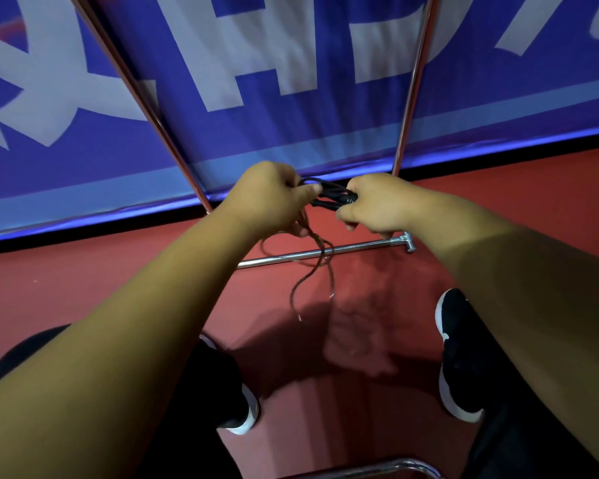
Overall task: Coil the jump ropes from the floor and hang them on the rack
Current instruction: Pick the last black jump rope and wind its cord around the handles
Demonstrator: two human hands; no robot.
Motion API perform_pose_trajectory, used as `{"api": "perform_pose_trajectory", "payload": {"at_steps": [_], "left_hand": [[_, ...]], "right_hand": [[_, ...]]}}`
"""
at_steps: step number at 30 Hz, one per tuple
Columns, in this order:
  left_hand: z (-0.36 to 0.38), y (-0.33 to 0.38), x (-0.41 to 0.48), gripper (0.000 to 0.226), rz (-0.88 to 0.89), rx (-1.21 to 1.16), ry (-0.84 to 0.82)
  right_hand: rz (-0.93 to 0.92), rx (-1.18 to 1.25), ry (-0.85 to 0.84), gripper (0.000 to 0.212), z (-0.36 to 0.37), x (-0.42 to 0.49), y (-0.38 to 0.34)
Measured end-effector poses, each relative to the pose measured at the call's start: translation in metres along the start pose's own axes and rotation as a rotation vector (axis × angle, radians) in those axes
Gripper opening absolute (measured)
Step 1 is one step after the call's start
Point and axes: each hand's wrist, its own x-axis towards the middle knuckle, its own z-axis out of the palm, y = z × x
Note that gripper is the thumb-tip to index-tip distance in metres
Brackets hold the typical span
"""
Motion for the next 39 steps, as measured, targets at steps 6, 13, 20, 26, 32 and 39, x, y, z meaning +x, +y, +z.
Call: {"api": "perform_pose_trajectory", "payload": {"at_steps": [6,13,20,26,32,39], "left_hand": [[-0.009,-0.006,0.000,0.037,0.149,-0.484,-0.458],[-0.010,-0.005,-0.007,0.013,0.290,-0.419,-0.560],[0.000,-0.022,0.003,0.010,0.232,0.405,-0.308],[-0.006,-0.022,0.006,0.019,0.111,0.277,-0.325],[-0.017,-0.026,0.005,0.013,0.188,0.123,-0.396],[0.006,-0.026,0.004,0.010,0.261,0.192,-0.487]], "right_hand": [[-0.032,0.097,0.068,0.018,-0.010,0.000,0.001],[-0.006,0.340,0.010,0.019,-0.013,0.002,0.003],[0.041,0.558,-0.115,0.006,-0.017,-0.007,0.004],[0.065,0.850,-0.196,0.014,-0.018,-0.013,-0.008],[0.078,1.005,-0.086,0.063,-0.020,-0.005,-0.009],[0.019,0.963,-0.073,0.060,-0.017,-0.007,-0.010]]}}
